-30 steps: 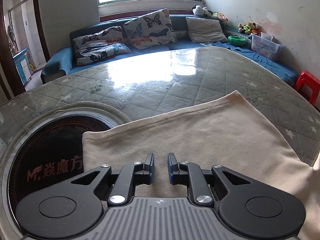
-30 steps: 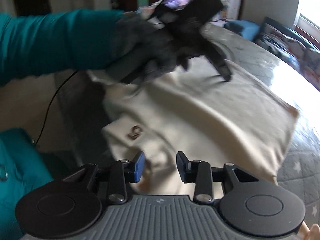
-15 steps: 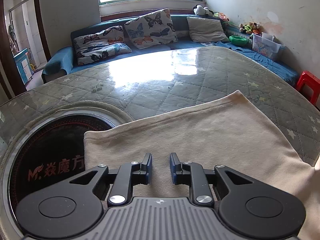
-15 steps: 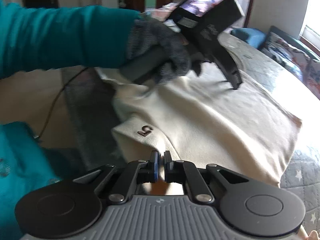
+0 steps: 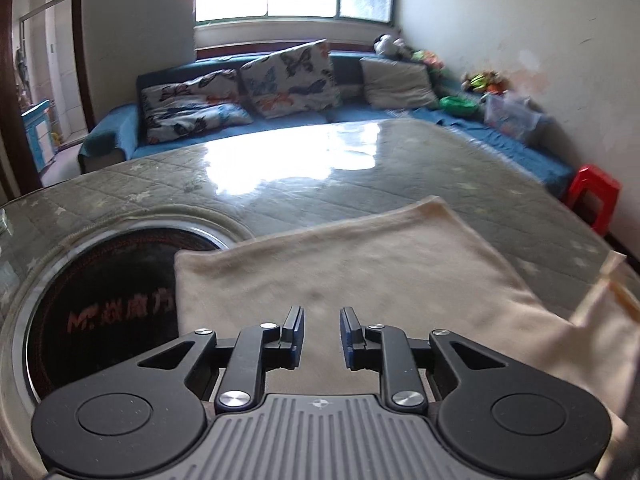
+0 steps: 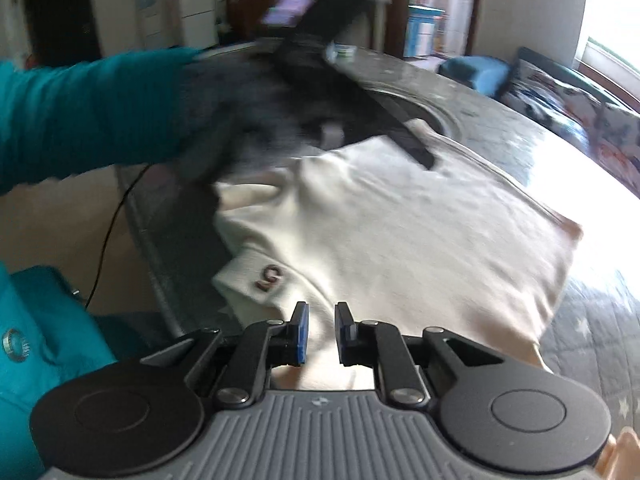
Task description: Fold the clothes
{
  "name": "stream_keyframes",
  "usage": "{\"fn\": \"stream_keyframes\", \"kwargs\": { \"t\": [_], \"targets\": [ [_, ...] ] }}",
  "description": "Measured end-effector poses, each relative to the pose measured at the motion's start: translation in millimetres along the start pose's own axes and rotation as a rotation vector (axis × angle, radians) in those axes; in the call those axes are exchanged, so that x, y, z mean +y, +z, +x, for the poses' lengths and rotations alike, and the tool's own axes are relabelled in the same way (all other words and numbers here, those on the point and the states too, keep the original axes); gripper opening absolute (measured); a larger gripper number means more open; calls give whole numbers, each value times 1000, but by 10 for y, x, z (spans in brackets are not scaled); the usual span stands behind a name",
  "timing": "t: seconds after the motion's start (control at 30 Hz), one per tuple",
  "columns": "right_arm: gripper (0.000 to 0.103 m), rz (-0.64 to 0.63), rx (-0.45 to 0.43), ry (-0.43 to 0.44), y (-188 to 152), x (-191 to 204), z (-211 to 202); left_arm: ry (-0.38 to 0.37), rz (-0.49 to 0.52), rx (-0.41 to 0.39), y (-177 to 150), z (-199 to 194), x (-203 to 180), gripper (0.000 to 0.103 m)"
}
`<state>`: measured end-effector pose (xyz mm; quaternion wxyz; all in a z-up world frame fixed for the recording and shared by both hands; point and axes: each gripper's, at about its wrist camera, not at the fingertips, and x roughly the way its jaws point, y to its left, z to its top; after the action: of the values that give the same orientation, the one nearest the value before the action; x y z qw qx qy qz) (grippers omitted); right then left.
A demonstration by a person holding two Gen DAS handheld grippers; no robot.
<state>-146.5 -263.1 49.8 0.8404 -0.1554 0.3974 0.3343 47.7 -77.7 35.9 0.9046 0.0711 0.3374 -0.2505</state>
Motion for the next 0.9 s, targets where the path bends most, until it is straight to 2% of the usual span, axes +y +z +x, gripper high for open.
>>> {"fn": "stream_keyframes", "kwargs": {
  "t": [0.17,0.3,0.37,0.4,0.53,0.63,0.77,0.9],
  "targets": [
    [16,82,-7,-43,-116,-94,24,-56,36,-2,-423,-365,-153,22],
    [18,132,-44,-76,-160,-176,-40,-71,52,-6,-693,-561,-241,22],
    [28,176,-75,-117,-166,-278,-62,-80,59,-10,-772,-611,-274,22],
    [29,198,-90,-138,-169,-328,-71,-85,62,-9,-811,-627,-291,22],
    [29,261,-116,-221,-188,-522,-2,-92,71,3,-898,-635,-314,22],
    [30,304,-128,-253,-194,-690,68,-90,78,5,-943,-656,-315,22],
    [30,339,-76,-313,-258,-862,158,-90,84,5,-981,-692,-308,22],
    [30,330,-84,-312,-298,-813,75,-90,89,8,-977,-696,-312,22]
  ]
}}
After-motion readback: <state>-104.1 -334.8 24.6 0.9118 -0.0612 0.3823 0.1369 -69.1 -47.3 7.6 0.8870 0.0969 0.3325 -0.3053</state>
